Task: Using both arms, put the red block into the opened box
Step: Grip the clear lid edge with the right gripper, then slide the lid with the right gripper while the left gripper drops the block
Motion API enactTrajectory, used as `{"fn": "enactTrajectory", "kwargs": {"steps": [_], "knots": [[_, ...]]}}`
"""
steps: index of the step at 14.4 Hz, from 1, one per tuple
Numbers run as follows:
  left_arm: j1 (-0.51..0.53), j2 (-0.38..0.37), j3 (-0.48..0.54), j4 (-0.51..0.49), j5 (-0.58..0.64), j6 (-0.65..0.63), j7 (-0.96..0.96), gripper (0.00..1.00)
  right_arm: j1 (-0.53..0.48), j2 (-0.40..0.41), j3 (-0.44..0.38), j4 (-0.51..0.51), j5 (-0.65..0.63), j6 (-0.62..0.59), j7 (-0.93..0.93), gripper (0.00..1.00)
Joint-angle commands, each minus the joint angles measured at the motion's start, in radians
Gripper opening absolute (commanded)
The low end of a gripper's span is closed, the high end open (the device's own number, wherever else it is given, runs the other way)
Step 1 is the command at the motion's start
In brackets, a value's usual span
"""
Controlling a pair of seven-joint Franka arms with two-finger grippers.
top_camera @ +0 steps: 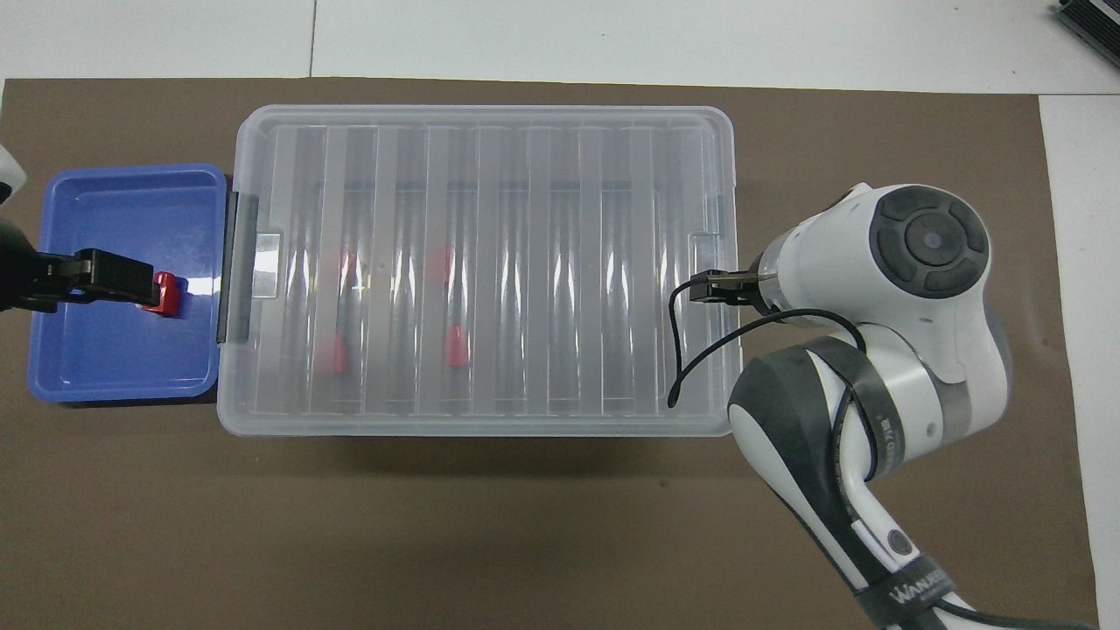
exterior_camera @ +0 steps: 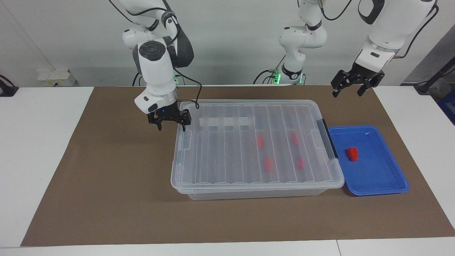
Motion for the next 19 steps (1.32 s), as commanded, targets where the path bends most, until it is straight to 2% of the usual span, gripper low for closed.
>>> {"fn": "enactTrajectory", "kwargs": {"steps": [1,13,19], "knots": [[0.002,-0.009,-0.002,-0.006,0.005,0.000,-0.007,1.00,-0.035,-0.029,0.005,-0.028,-0.015,-0.023,-0.059,1.00],[0.002,-0.009,-0.002,-0.006,0.005,0.000,-0.007,1.00,-0.241,-0.034,0.004,-0.019,-0.015,-0.073,-0.450,1.00],[0.002,-0.009,-0.002,-0.006,0.005,-0.002,-0.007,1.00,-0.345,-0.040,0.002,-0.017,-0.015,-0.076,-0.727,1.00]]}}
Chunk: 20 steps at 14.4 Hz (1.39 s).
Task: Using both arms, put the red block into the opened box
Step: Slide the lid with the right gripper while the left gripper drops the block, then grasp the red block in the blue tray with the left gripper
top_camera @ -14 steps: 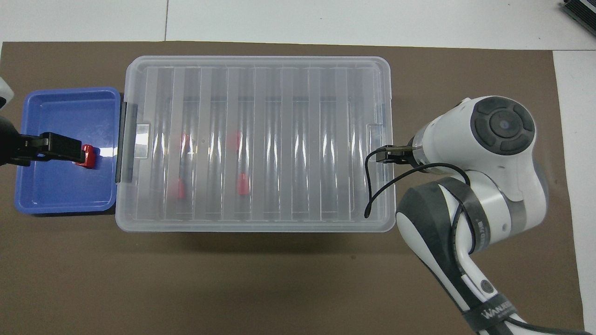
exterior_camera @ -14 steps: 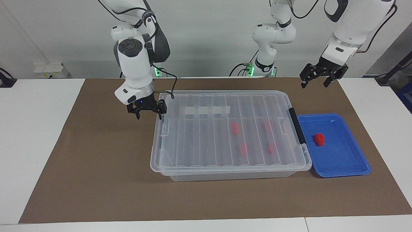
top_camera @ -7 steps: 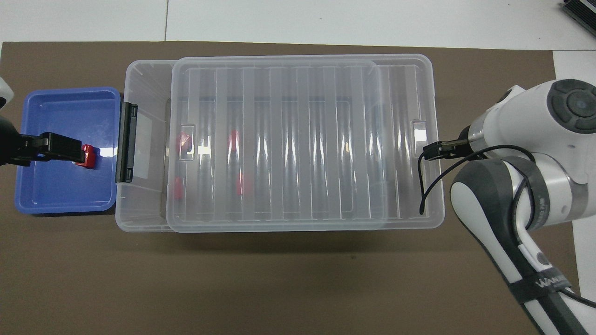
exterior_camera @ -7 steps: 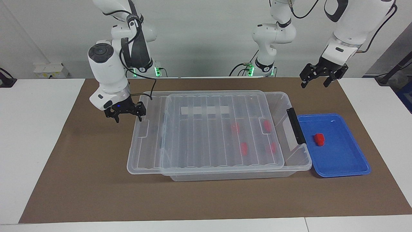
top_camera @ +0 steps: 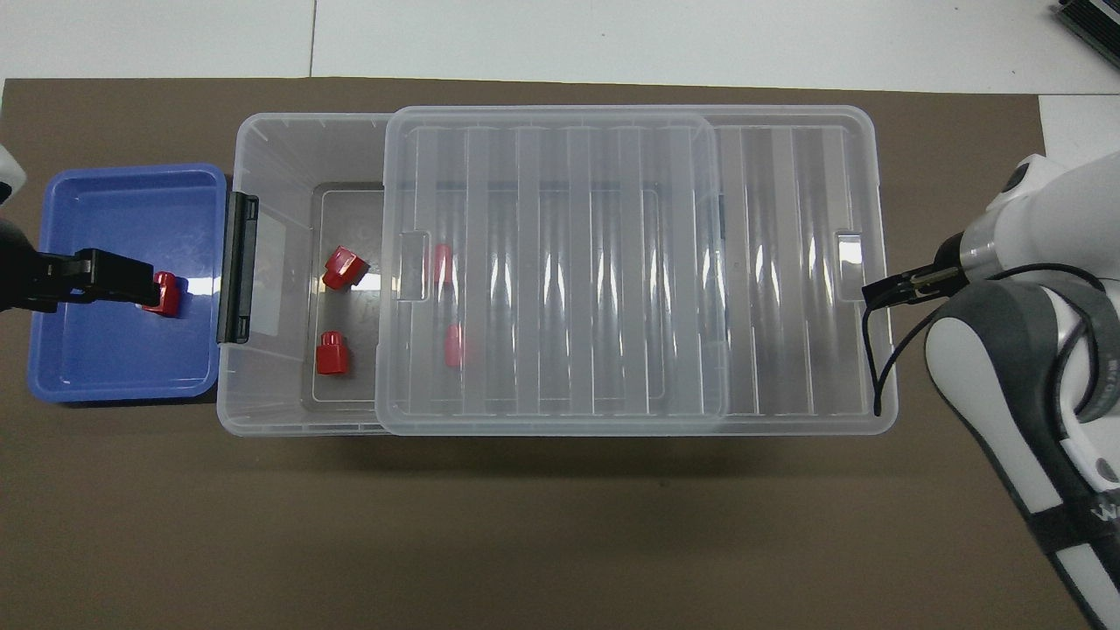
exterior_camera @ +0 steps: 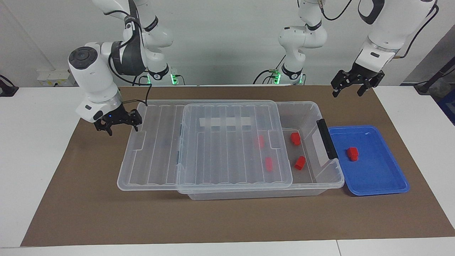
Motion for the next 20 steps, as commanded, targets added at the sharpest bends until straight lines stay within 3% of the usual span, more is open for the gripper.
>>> {"fn": "enactTrajectory", "kwargs": {"steps": [1,9,12,16,18,20], "knots": [[0.002,-0.009,-0.003,-0.006,0.005,-0.002,-0.006,1.00,-0.050,-0.022,0.007,-0.015,-0.014,-0.010,-0.135,1.00],[0.010,-0.043,-0.003,-0.070,0.009,0.035,-0.052,1.00,-0.075,-0.021,0.007,-0.015,-0.014,-0.004,-0.192,1.00],[0.088,-0.035,-0.005,-0.101,0.013,0.159,0.115,1.00,-0.072,-0.025,0.007,0.009,-0.012,-0.013,-0.169,1.00],[0.177,0.070,-0.005,-0.118,0.013,0.274,0.290,1.00,-0.051,-0.094,0.020,0.012,-0.005,-0.057,0.037,1.00],[0.191,0.101,-0.005,-0.199,0.009,0.396,0.304,1.00,-0.008,-0.114,0.018,0.034,-0.002,-0.088,0.180,1.00],[0.191,0.101,-0.003,-0.332,0.009,0.559,0.312,1.00,0.018,-0.105,0.020,0.121,0.004,-0.163,0.294,1.00]]}}
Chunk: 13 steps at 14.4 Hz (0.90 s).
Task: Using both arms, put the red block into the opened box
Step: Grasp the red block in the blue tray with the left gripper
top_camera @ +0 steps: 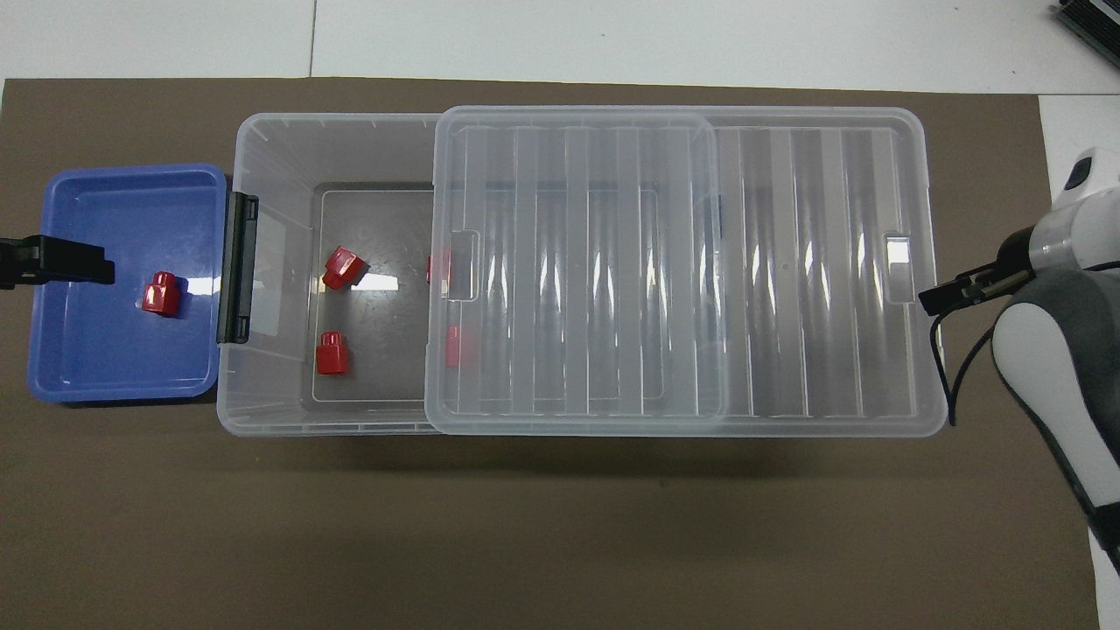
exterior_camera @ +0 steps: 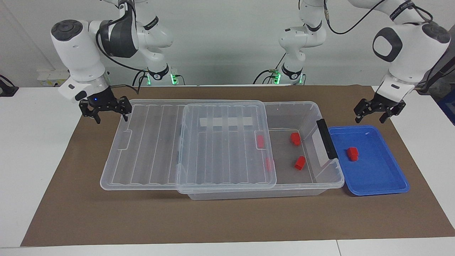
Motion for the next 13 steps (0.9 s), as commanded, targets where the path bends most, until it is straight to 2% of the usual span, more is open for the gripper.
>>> {"fn": "enactTrajectory", "kwargs": {"steps": [1,2,5,7,11,13], "knots": [[0.006,-0.014,-0.008,-0.177,0.004,0.186,0.033,1.00,0.025,0.010,0.005,0.114,0.005,-0.092,0.137,1.00],[0.003,-0.011,-0.006,-0.211,0.004,0.225,0.053,1.00,0.029,0.011,0.005,0.152,0.005,-0.109,0.166,1.00],[0.007,0.025,-0.006,-0.216,0.004,0.236,0.076,1.00,0.029,0.025,0.005,0.257,0.007,-0.216,0.220,1.00],[0.065,0.094,-0.008,-0.208,0.004,0.292,0.112,1.00,0.029,0.042,0.005,0.313,0.007,-0.291,0.229,1.00],[0.078,0.186,-0.008,-0.204,0.001,0.406,0.131,1.00,0.026,0.031,0.003,0.298,0.025,-0.327,0.231,1.00],[0.078,0.205,-0.008,-0.204,-0.004,0.426,0.128,1.00,0.026,0.028,0.003,0.286,0.027,-0.327,0.229,1.00]]}}
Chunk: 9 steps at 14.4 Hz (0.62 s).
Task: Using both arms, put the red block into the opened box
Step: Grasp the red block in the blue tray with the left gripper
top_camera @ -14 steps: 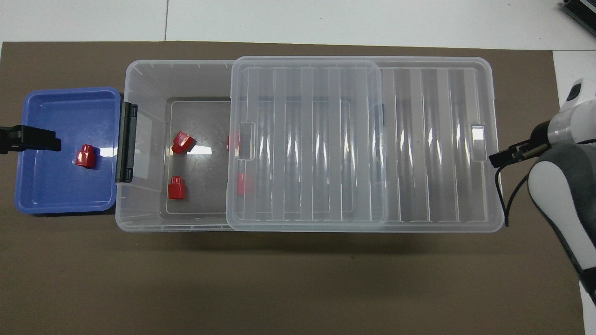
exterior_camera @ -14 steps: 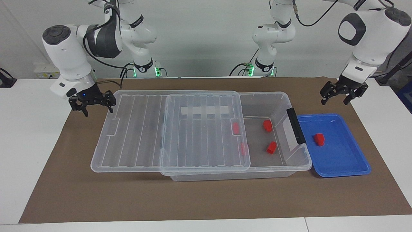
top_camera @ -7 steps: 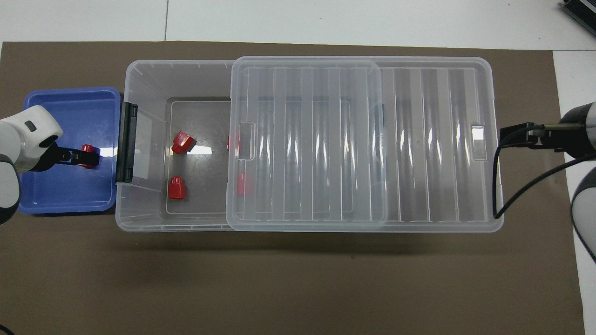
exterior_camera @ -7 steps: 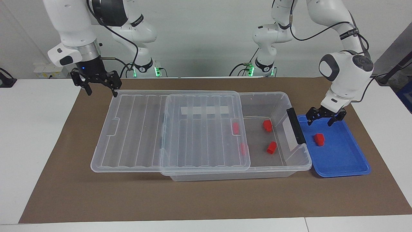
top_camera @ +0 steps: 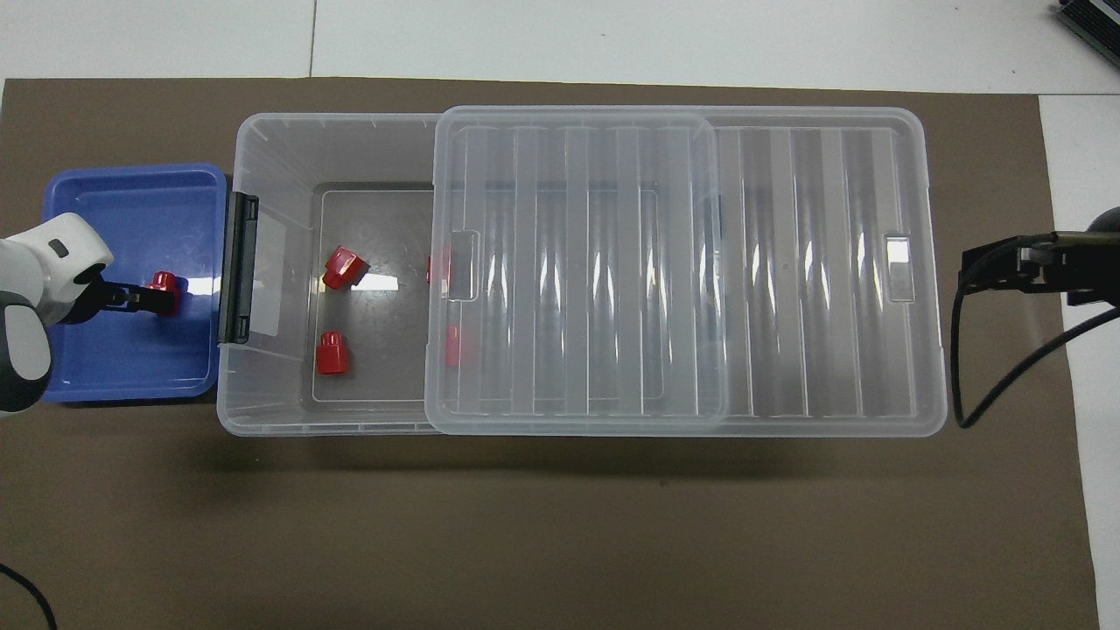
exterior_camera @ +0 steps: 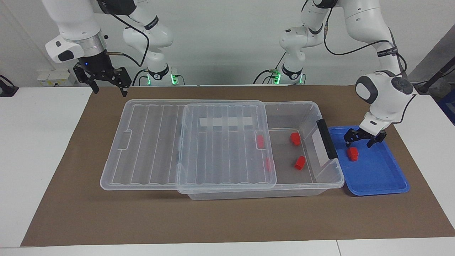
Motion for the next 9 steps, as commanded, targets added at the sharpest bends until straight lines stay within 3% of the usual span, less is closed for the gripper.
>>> {"fn": "enactTrajectory", "kwargs": {"steps": [1,5,8,9], "knots": [[-0.001,0.028,-0.003,0.003,-0.003,0.046,0.008,1.00,-0.011,0.007,0.005,0.003,0.022,-0.018,0.019,1.00],[-0.001,0.041,-0.003,0.002,-0.003,0.067,0.011,1.00,-0.011,-0.004,0.005,-0.017,0.031,-0.027,0.019,1.00],[-0.007,0.042,-0.003,-0.001,-0.003,0.071,0.010,0.82,-0.011,-0.009,0.005,-0.020,0.044,-0.042,0.008,1.00],[-0.010,0.042,-0.003,-0.001,-0.003,0.071,0.007,0.72,-0.011,-0.009,0.005,-0.020,0.044,-0.041,0.008,1.00]]}}
